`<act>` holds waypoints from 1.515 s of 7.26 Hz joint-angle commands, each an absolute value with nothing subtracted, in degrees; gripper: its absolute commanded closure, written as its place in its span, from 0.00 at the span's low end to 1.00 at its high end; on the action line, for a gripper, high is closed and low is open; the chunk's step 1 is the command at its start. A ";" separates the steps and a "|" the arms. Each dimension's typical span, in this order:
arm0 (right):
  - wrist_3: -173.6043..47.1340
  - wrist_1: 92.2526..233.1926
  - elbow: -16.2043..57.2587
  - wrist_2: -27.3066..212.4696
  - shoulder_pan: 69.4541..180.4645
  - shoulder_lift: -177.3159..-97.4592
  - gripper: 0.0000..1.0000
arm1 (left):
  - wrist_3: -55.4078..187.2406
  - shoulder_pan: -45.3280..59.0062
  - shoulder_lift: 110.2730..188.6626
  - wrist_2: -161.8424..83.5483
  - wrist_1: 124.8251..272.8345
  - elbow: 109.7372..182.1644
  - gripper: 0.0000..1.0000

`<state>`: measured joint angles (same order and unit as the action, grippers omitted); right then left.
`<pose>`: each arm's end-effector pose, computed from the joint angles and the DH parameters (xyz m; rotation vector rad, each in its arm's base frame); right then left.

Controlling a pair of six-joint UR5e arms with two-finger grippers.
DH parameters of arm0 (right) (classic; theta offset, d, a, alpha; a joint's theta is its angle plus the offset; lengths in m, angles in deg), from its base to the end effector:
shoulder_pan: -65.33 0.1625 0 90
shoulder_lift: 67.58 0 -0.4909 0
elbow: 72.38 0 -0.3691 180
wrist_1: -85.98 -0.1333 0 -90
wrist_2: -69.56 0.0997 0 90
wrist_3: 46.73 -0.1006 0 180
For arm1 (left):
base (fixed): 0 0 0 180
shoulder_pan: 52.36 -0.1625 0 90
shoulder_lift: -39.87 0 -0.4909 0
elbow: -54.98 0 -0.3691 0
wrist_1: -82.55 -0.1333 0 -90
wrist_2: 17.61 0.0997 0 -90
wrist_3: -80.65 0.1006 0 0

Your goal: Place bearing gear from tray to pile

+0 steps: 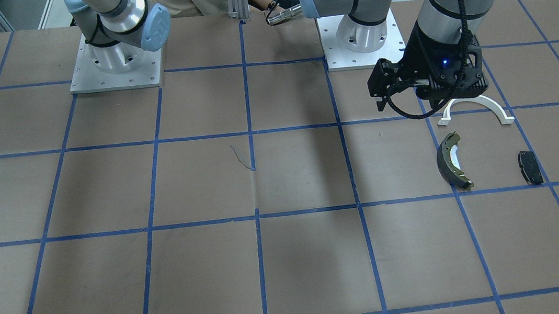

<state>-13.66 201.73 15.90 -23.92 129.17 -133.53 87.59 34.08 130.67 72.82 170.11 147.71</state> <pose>-0.1711 -0.6368 0.3763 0.1816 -3.0537 0.0335 -0.1029 -0.4803 0.5282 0.0926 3.1343 0.0308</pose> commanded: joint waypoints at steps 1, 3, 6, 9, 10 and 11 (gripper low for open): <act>-32.59 201.11 18.58 -23.87 144.88 -135.69 1.00 | 87.59 34.04 130.75 72.74 170.00 147.71 0.00; -49.72 201.29 18.59 -20.13 158.61 -134.91 1.00 | 87.59 34.13 130.58 72.82 170.09 147.71 0.00; -67.50 202.07 19.02 -16.40 172.16 -133.51 1.00 | 87.68 34.04 130.66 72.83 170.00 147.62 0.00; -76.67 205.49 19.99 -16.31 178.60 -129.56 1.00 | 87.77 33.87 130.66 72.83 170.09 147.71 0.00; -76.97 206.29 19.99 -16.22 180.36 -127.98 1.00 | 88.03 33.69 130.75 72.74 170.00 147.71 0.00; -76.88 208.21 20.17 -16.22 180.46 -126.74 1.00 | 88.03 33.60 130.84 72.65 169.91 147.62 0.00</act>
